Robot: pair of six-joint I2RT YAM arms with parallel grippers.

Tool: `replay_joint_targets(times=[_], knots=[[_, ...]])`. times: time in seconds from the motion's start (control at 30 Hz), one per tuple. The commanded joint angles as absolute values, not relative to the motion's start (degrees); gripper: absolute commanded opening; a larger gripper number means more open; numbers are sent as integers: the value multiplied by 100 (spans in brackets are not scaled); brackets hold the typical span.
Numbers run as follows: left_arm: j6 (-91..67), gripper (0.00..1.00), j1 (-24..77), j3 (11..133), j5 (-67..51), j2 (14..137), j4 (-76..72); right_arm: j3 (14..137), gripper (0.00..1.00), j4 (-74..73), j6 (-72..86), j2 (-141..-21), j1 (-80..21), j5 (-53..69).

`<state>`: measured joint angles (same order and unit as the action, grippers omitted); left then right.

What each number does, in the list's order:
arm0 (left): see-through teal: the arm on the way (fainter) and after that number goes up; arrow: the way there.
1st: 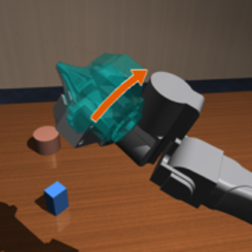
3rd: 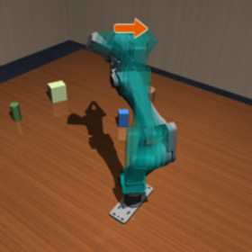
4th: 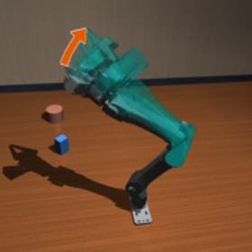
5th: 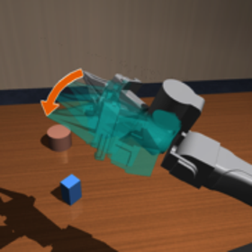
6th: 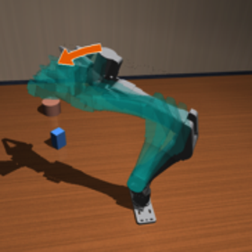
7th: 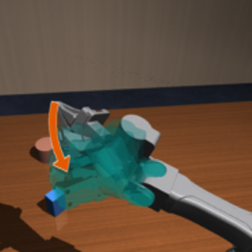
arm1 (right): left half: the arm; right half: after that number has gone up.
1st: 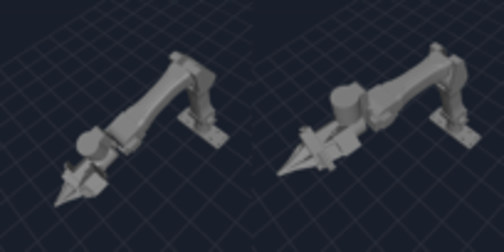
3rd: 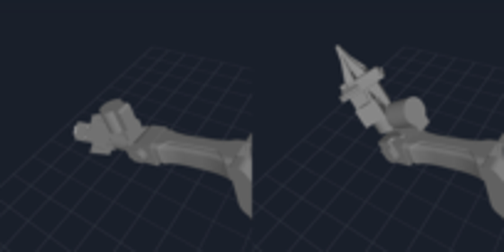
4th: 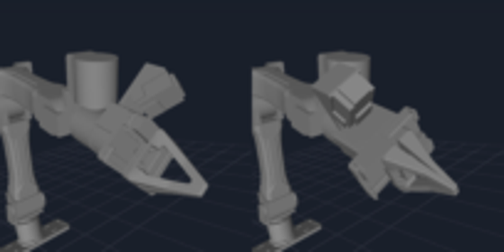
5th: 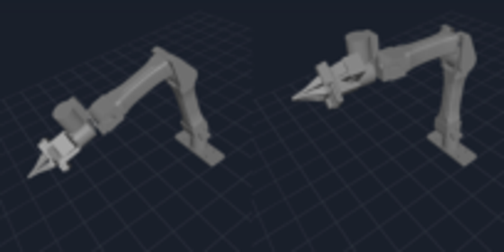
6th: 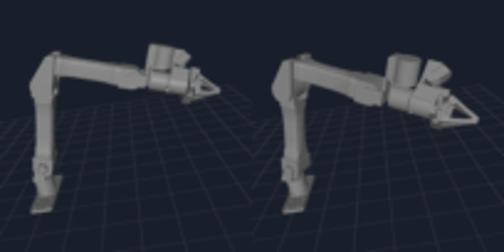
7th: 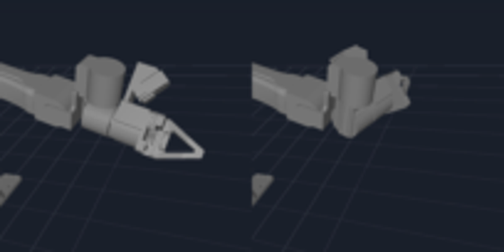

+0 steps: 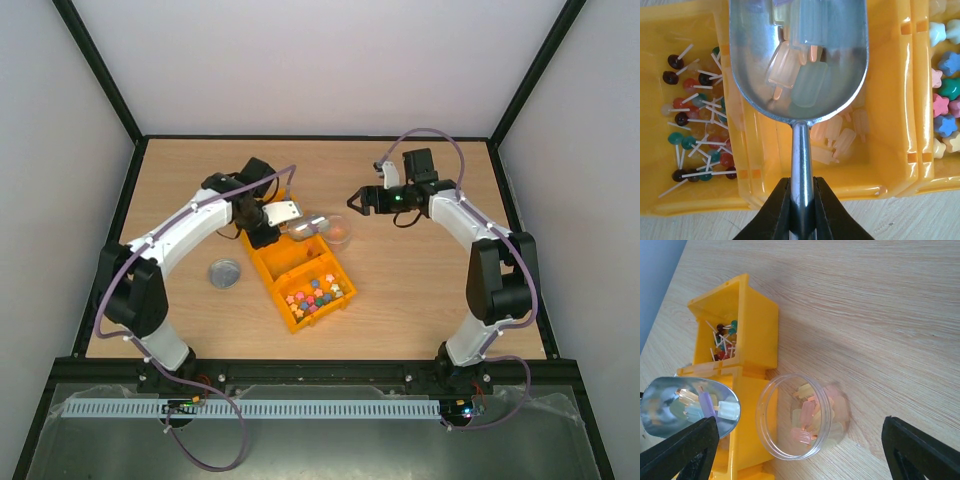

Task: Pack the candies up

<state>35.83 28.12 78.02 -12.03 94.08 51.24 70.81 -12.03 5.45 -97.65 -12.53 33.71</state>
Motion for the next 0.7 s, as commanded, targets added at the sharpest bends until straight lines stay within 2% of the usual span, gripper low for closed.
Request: replay_joint_targets(times=[0.0, 0.37, 0.67], knots=[[3655, 2, 2903, 8254, -1079, 9641, 5553, 6999, 91, -1282, 571, -9864, -1210, 3330], [3798, 2, 3131, 8970, -590, 10215, 6119, 6952, 100, -1283, 610, -9926, -1119, 3332], [3794, 2, 3287, 9639, -285, 10612, 6652, 6978, 99, -1240, 594, -9968, -1097, 3366]])
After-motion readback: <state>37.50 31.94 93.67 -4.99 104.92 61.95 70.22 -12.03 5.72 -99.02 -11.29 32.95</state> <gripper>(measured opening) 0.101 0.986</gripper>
